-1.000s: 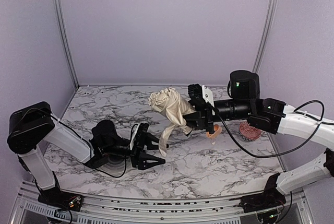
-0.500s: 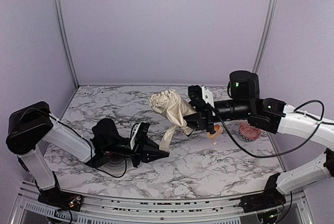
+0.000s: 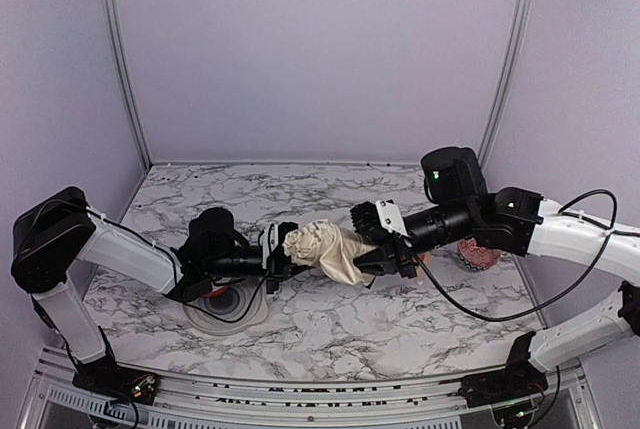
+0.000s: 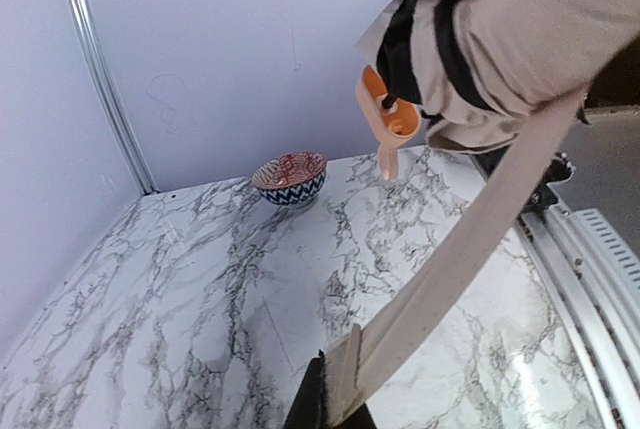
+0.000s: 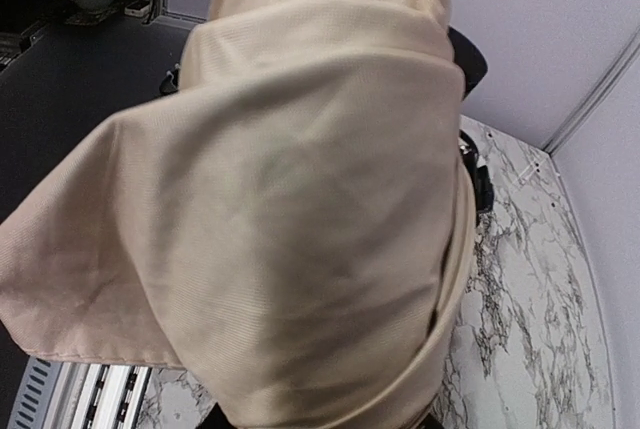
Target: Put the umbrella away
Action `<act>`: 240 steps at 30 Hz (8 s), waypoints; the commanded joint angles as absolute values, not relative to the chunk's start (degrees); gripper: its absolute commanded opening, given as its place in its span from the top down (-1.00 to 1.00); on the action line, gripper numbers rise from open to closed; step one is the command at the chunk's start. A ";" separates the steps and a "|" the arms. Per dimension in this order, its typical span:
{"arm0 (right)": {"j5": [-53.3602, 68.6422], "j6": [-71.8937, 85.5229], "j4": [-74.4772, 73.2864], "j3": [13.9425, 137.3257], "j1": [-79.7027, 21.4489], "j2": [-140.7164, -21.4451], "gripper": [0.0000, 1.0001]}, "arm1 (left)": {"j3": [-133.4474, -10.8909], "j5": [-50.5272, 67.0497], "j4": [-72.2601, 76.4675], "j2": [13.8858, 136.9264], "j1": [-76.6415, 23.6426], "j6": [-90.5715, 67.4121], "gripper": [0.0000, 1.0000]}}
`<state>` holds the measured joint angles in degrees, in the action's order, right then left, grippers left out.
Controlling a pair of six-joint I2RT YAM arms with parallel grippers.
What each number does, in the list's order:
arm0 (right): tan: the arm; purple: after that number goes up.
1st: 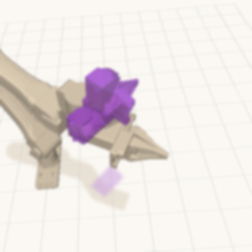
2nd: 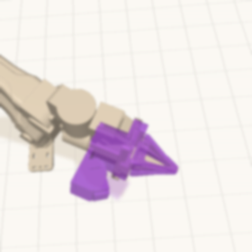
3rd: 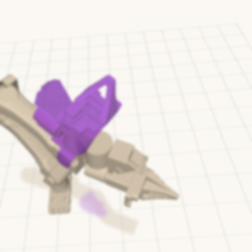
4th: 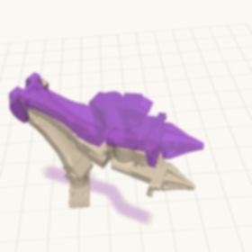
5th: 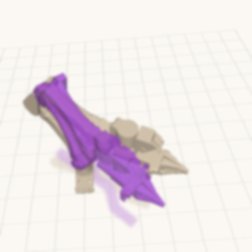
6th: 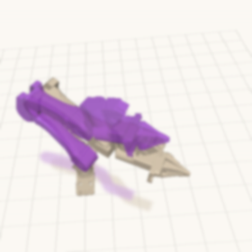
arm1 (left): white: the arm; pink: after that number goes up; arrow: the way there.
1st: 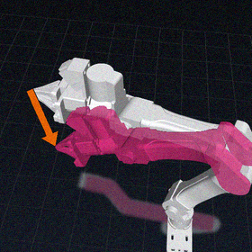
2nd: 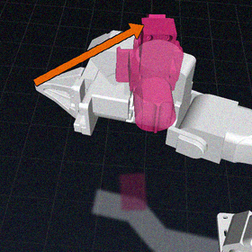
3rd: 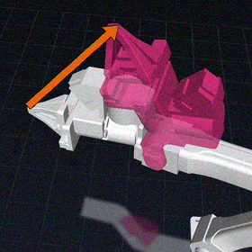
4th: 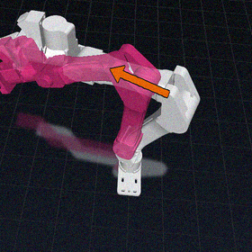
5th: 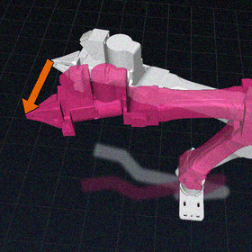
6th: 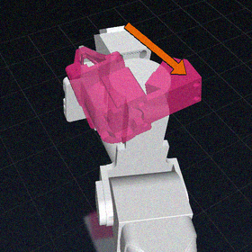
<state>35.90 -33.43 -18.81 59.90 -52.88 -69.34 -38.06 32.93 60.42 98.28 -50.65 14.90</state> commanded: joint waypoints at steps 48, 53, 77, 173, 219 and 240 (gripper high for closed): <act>-22.81 -34.23 1.23 49.55 -75.65 -104.85 -0.29 | -35.44 8.12 41.10 93.34 -63.64 36.01 1.00; -17.96 -34.32 1.63 48.18 -75.80 -101.48 -0.99 | -34.95 6.22 41.07 93.90 -63.57 36.47 1.00; 21.94 -23.17 9.11 37.06 -61.85 -77.27 -0.90 | -34.82 2.00 40.96 92.74 -62.01 40.10 1.00; 44.64 5.29 24.40 52.21 -46.35 -103.64 1.00 | -41.51 9.67 11.53 98.43 -66.80 33.26 0.72; 40.85 -24.53 14.42 43.68 -53.52 -85.97 1.00 | -57.21 38.90 -2.85 117.57 -39.73 1.14 1.00; -7.91 -46.08 18.31 35.20 -74.84 -96.33 0.88 | -59.53 37.03 -7.82 117.65 -37.25 4.83 1.00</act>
